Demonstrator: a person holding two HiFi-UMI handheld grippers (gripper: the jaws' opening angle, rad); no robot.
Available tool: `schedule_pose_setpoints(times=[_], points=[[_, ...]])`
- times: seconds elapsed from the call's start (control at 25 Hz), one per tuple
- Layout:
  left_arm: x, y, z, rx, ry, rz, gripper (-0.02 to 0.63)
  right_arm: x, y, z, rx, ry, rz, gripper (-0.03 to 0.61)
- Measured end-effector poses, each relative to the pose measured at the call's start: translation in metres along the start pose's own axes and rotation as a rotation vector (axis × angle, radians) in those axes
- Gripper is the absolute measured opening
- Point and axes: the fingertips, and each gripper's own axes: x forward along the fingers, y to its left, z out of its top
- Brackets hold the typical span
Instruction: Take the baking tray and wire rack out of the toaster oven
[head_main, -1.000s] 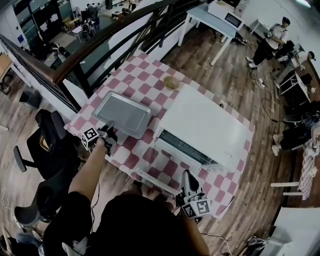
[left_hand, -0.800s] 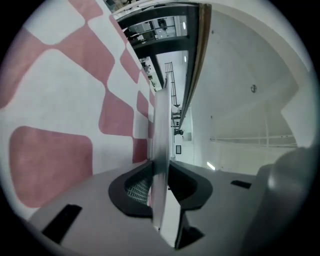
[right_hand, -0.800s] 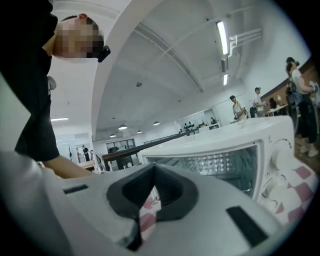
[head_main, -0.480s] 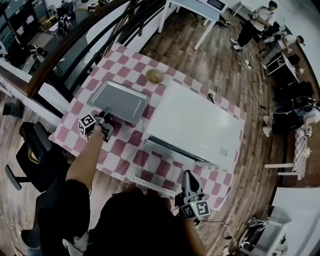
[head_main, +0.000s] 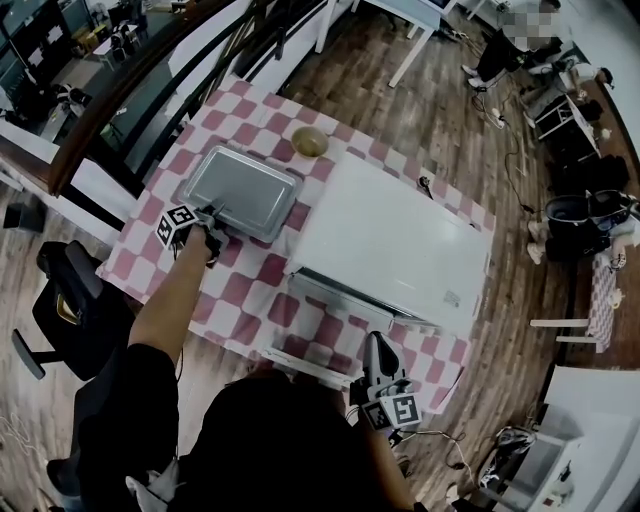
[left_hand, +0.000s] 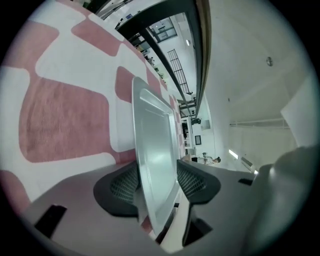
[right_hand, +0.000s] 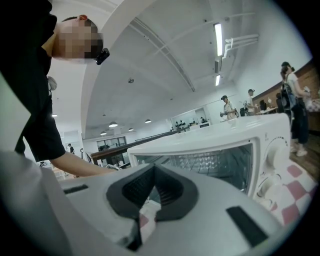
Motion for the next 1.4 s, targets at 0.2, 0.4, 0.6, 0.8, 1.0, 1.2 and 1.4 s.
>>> schedule_pose_setpoints(times=[0.2,0.4,0.6,0.8,1.0,1.2,1.4], points=[[-0.018,0.001,0.003,-0.022,-0.037,0.028,0.235,-0.002,0.008,-0.001,0.002,-0.009,0.023,0.003],[-0.058,-0.010,0.001,-0.024,-0.079,-0.064,0.229,-0.007,0.016,-0.001,0.011,-0.019,0.062,0.003],[-0.133,-0.066,-0.036,0.070,-0.148,-0.413,0.082,-0.016,0.012,0.001,-0.047,-0.022,0.104,0.003],[-0.214,-0.135,-0.132,0.243,-0.110,-0.698,-0.005,-0.039,0.009,0.023,-0.079,-0.083,0.174,0.003],[-0.268,-0.176,-0.251,0.775,-0.107,-0.717,-0.005,-0.075,-0.011,0.040,-0.143,-0.117,0.193,0.003],[-0.294,-0.192,-0.346,1.229,-0.251,-0.607,-0.005,-0.109,-0.036,0.055,-0.170,-0.154,0.175,0.003],[-0.292,-0.183,-0.410,1.495,-0.338,-0.442,-0.005,-0.149,-0.061,0.065,-0.266,-0.172,0.144,0.003]])
